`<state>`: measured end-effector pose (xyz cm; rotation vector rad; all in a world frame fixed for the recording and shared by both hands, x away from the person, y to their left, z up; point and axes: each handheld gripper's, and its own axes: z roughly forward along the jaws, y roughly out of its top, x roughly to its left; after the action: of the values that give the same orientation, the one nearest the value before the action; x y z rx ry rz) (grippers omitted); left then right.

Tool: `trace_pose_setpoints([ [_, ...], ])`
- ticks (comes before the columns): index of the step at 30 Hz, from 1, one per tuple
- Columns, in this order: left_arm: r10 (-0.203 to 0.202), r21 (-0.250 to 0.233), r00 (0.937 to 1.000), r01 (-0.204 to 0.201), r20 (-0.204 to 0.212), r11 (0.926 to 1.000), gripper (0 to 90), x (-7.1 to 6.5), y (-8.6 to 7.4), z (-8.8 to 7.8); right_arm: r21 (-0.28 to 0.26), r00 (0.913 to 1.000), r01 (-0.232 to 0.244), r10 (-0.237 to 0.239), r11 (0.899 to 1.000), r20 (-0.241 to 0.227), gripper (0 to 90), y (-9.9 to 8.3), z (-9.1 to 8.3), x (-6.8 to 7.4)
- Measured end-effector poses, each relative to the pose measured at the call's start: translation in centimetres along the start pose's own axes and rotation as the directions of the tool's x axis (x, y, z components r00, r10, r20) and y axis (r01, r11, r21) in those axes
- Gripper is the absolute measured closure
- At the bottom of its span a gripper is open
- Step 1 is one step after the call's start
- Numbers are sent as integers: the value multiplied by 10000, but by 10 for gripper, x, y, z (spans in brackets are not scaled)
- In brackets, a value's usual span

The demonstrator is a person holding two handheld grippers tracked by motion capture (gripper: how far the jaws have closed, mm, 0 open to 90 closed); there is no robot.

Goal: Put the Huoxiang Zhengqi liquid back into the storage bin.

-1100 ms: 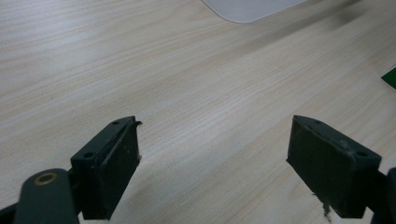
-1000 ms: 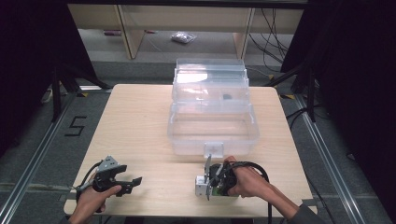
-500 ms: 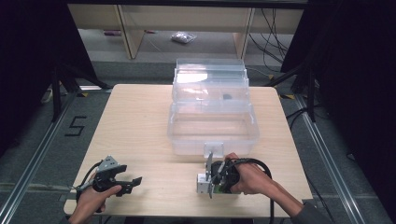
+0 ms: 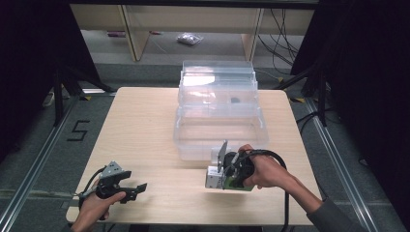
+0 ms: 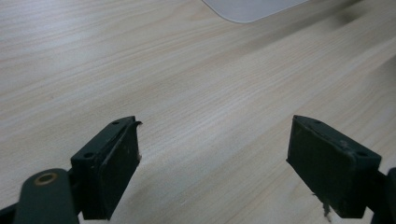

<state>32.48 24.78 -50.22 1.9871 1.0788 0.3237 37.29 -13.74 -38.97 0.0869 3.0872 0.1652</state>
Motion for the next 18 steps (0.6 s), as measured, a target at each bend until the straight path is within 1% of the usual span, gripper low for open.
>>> trace_pose_setpoints([
  [1,-7,8,10000,7,2,10000,160,0,0,0,196,9993,-377,377,9991,10,652,0,-3,1],
  [2,-8,1,10000,8,4,10000,160,0,0,0,46,10000,-86,86,10000,21,652,0,-4,-2],
  [3,-5,6,10000,5,4,10000,160,0,0,0,-88,9997,-233,234,9997,32,652,-1,-6,-3],
  [4,-4,6,10000,4,2,10000,160,0,0,0,-41,9998,-184,184,9998,-37,652,0,-10,-5],
  [5,-7,1,10000,7,5,10000,160,0,0,0,19,9990,-442,442,9990,-1,652,-1,-13,-5],
  [6,-10,-1,10000,10,4,10000,161,0,0,0,-91,9996,-287,288,9995,68,652,-1,-16,-7],
  [7,-9,-1,10000,9,8,10000,160,0,0,0,-96,9996,-259,259,9996,80,652,-1,-19,-9],
  [8,-205,-168,9998,205,10,9996,160,-1,0,1,-7,9993,-370,370,9993,13,652,0,-24,-10],
  [9,-302,-250,9995,302,15,9992,160,-2,0,2,-113,9995,-277,279,9996,172,652,0,-26,-12],
  [10,-266,-217,9996,266,16,9994,160,-1,0,2,-129,9998,8,-5,9999,215,652,0,-28,-14],
  [11,-3,10,10000,3,6,10000,160,0,0,0,75,9997,-125,124,9999,219,653,1,-32,-13],
  [12,-6,6,10000,6,2,10000,160,0,0,0,54,9996,-132,131,9999,247,653,2,-33,-14],
  [13,-13,-5,10000,13,4,10000,160,0,0,0,-5,9994,178,-177,9998,288,653,2,-36,-17],
  [14,-11,-8,10000,11,3,10000,160,0,0,0,-44,9994,-60,61,10000,334,653,2,-38,-16],
  [15,-310,-267,9995,310,3,9992,160,-2,0,2,6,9992,-199,199,9998,348,653,3,-41,-17],
  [16,-271,-228,9996,271,0,9994,160,-1,0,2,-35,9992,160,-159,9999,371,653,3,-43,-21],
  [17,-280,-232,9996,280,4,9993,160,-2,0,2,-93,9991,-5,8,10000,417,653,3,-45,-21],
  [18,1,6,10000,-1,0,10000,160,0,0,0,52,9995,-72,70,10000,324,652,3,-48,-22],
])
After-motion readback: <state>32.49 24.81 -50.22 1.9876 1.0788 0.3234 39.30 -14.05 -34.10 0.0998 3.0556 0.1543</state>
